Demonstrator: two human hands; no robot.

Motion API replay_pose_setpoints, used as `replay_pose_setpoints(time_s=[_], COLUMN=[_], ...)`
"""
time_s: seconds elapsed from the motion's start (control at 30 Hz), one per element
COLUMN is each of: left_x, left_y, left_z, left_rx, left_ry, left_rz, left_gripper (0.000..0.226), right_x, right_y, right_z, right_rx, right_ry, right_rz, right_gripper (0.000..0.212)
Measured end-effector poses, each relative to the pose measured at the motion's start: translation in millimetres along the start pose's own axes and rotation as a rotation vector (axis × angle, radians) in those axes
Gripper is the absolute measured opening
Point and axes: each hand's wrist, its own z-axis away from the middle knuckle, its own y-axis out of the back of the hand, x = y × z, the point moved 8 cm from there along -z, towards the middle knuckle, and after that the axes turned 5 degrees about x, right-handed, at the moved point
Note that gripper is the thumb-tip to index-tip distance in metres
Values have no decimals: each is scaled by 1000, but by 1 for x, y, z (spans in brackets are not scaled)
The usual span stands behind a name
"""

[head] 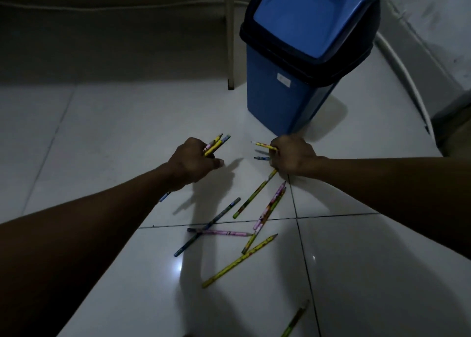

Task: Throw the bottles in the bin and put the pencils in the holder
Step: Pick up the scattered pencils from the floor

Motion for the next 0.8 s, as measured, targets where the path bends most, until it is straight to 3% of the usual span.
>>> replay_pose_setpoints(time_s=[0.3,0.47,0.67,0.8], left_x=[-29,-32,-13,-2], left_y=[11,0,-10,-18], left_z=[3,7,6,13], left_rx=[-22,-73,-95,-132], left_ry=[91,79,16,-29], left_rz=[1,-48,-90,-134], left_gripper=[32,31,27,28], right_x=[-9,-16,6,19], right_y=[-5,9,-11,-22], right_z=[-14,-12,12,29], right_rx=[41,111,-31,41], right_ry=[66,73,-421,-648], right_rz=[20,93,-405,-606], right_gripper=[9,35,22,44])
